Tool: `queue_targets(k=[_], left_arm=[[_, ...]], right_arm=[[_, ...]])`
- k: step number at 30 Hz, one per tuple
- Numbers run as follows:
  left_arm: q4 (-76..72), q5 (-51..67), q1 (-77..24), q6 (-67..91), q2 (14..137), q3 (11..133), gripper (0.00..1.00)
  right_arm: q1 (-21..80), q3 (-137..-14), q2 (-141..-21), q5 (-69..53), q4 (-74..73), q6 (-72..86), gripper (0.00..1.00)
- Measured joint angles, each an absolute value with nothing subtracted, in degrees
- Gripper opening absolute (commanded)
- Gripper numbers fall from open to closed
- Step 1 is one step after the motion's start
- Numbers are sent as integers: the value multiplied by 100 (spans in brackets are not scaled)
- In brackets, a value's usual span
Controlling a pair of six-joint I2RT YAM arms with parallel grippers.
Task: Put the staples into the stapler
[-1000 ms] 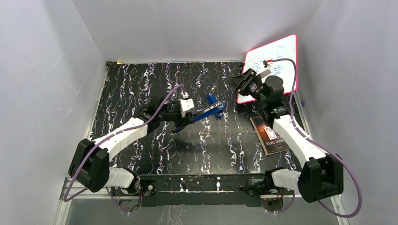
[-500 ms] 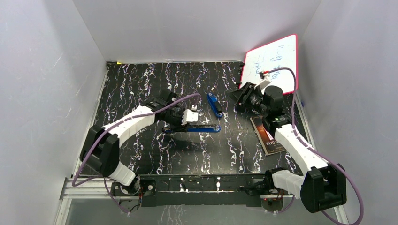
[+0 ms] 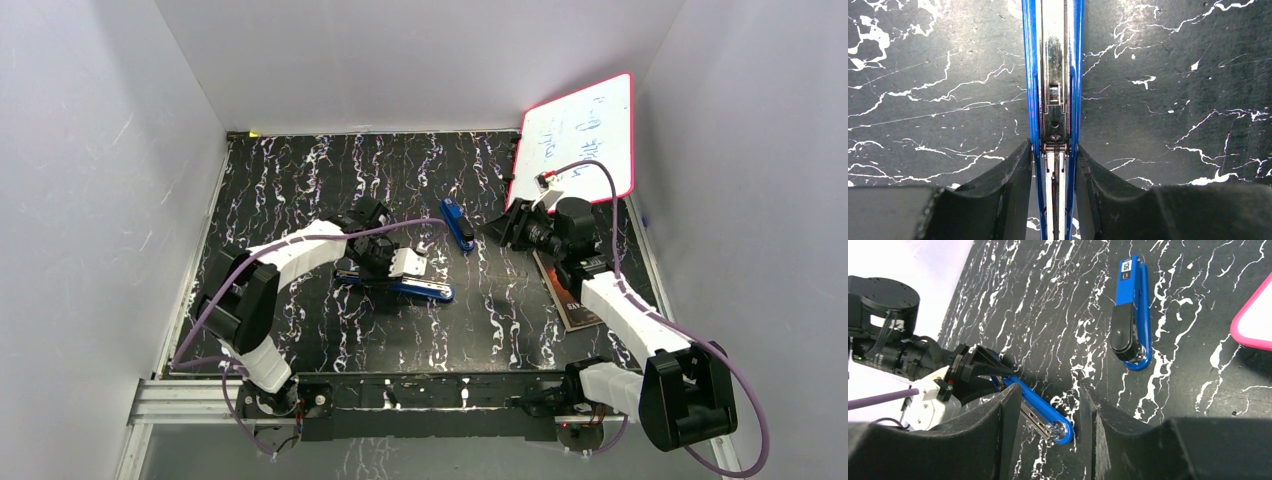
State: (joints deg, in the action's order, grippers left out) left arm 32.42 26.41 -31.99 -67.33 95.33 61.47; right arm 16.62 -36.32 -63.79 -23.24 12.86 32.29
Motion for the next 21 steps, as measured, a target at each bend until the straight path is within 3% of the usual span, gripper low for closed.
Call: queue_targets(k=[8, 18, 21], left_arm=[[3262, 2582, -3253, -6737, 9585, 6147, 36], [3146, 2609, -3253, -6606, 9564, 6145, 40], [2877, 2665, -3240, -6289, 9330, 6055, 48]], right_arm=[[1741, -3562, -6528, -2228, 1243, 2838, 55], [2082, -3288, -6510, -1806, 1313, 2532, 56], [2248, -3286, -6501, -1710, 1385, 2318, 56]])
